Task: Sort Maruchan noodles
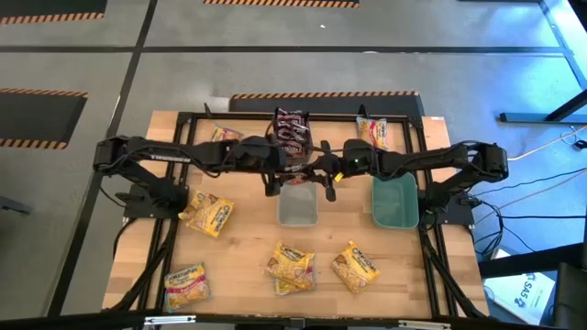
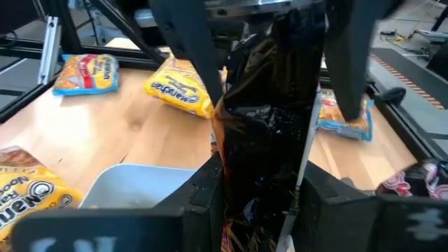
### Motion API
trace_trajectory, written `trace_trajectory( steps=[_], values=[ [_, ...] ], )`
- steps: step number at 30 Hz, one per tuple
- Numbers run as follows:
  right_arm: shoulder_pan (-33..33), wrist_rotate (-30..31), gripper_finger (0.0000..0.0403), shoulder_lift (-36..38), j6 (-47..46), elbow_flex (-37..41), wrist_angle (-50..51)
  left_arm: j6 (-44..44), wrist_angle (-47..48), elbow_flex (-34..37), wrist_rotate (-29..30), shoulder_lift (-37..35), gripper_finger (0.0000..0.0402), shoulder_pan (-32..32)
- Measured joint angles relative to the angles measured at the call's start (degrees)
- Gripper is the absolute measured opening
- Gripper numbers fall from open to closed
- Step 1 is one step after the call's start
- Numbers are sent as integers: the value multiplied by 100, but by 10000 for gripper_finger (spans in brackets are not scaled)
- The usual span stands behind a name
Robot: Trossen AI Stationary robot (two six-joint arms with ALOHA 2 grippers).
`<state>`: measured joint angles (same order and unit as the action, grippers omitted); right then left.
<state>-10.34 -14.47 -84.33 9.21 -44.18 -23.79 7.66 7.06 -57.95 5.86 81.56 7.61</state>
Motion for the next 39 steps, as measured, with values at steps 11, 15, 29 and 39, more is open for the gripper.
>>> trace_trajectory(
  steps=[11,15,29,39],
  values=[
    [-16,40,95,0,-8,0,-32,-92,-49,0,-539,22,240,1],
    [-16,40,95,0,-31,0,-24,-18,-52,0,-537,22,199,-2],
    [-14,38,95,2,-35,0,-15,51,-49,0,-545,22,113,-2],
    [-14,93,117,9,-313,7,-118,103,-76,0,-516,15,113,-2]
  ],
)
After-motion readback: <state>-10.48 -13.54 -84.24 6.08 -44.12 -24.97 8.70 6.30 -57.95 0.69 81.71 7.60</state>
